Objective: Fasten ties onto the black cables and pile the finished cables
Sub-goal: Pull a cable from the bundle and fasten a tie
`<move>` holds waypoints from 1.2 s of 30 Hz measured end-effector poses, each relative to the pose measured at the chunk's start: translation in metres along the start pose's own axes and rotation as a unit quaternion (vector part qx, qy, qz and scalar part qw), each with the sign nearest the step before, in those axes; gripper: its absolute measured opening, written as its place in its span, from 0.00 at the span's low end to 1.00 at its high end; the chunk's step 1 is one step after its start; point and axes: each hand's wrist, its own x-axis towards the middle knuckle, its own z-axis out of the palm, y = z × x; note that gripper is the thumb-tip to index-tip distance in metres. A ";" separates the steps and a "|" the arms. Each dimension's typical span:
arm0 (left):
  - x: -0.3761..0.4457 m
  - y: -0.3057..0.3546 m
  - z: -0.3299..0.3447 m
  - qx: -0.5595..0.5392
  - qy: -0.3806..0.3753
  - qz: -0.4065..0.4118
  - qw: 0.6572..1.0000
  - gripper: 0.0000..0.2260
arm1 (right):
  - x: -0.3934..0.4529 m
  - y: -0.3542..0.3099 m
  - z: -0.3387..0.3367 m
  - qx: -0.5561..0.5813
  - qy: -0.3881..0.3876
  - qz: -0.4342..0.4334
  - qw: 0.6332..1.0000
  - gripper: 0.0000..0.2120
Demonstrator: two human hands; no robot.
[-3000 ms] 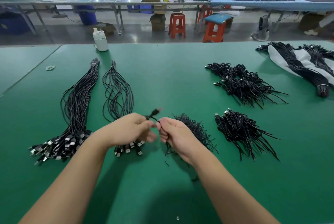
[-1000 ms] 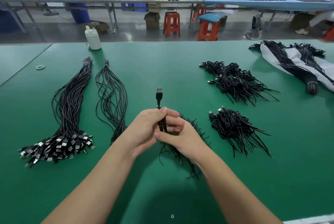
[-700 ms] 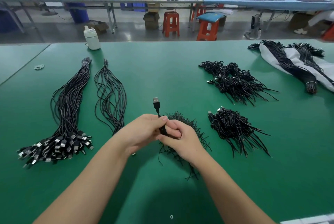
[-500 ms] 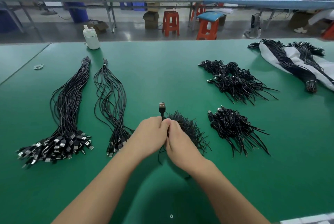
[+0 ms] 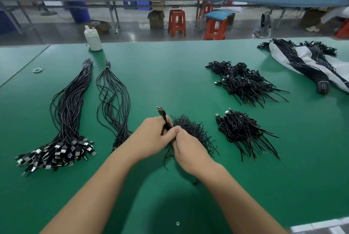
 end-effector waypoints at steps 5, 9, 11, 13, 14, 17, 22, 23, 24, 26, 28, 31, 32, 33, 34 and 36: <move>0.011 -0.004 -0.001 0.003 0.007 -0.033 0.999 0.10 | 0.005 0.005 0.005 0.194 -0.041 0.021 0.980 0.11; 0.016 -0.003 0.002 0.000 0.001 -0.041 0.999 0.07 | 0.004 0.008 0.006 0.292 -0.056 0.045 0.954 0.10; 0.015 -0.004 0.006 -0.002 -0.007 -0.031 0.999 0.06 | 0.004 0.010 0.006 0.336 -0.080 0.058 0.936 0.11; 0.014 -0.006 0.010 -0.011 -0.021 -0.028 0.999 0.05 | 0.003 0.012 0.005 0.368 -0.113 0.065 0.921 0.11; 0.014 -0.008 0.012 -0.017 -0.026 -0.030 0.999 0.05 | 0.003 0.014 0.004 0.348 -0.120 0.065 0.928 0.10; 0.017 -0.012 0.017 -0.047 -0.034 -0.042 0.997 0.07 | 0.004 0.017 0.005 0.232 -0.103 0.065 0.965 0.10; 0.022 -0.019 0.036 -0.206 -0.029 -0.118 0.971 0.12 | 0.002 0.015 0.019 0.017 -0.001 0.047 0.999 0.12; 0.021 -0.020 0.040 -0.289 -0.029 -0.138 0.947 0.11 | 0.003 0.015 0.020 0.014 0.010 0.050 0.999 0.11; 0.019 -0.020 0.042 -0.374 -0.034 -0.155 0.914 0.10 | 0.004 0.017 0.021 0.016 0.018 0.057 0.998 0.11; 0.014 -0.026 0.047 -0.462 -0.042 -0.185 0.866 0.11 | 0.006 0.022 0.019 0.021 0.032 0.071 0.997 0.13; 0.008 -0.038 0.054 -0.310 -0.031 -0.218 0.925 0.16 | 0.007 0.027 0.018 0.029 0.040 0.082 0.995 0.13; -0.014 -0.056 0.074 0.103 -0.055 -0.227 0.967 0.20 | 0.006 0.033 0.019 0.050 0.048 0.094 0.993 0.14; -0.021 -0.058 0.082 0.158 -0.070 -0.228 0.958 0.22 | 0.006 0.033 0.019 0.055 0.047 0.101 0.992 0.15; -0.026 -0.058 0.089 0.179 -0.081 -0.230 0.953 0.23 | 0.006 0.034 0.021 0.058 0.046 0.109 0.991 0.15; -0.030 -0.058 0.097 0.184 -0.082 -0.230 0.952 0.22 | 0.006 0.034 0.022 0.061 0.045 0.119 0.990 0.16; -0.034 -0.058 0.108 0.185 -0.055 -0.221 0.956 0.18 | 0.005 0.033 0.026 0.059 0.042 0.131 0.989 0.16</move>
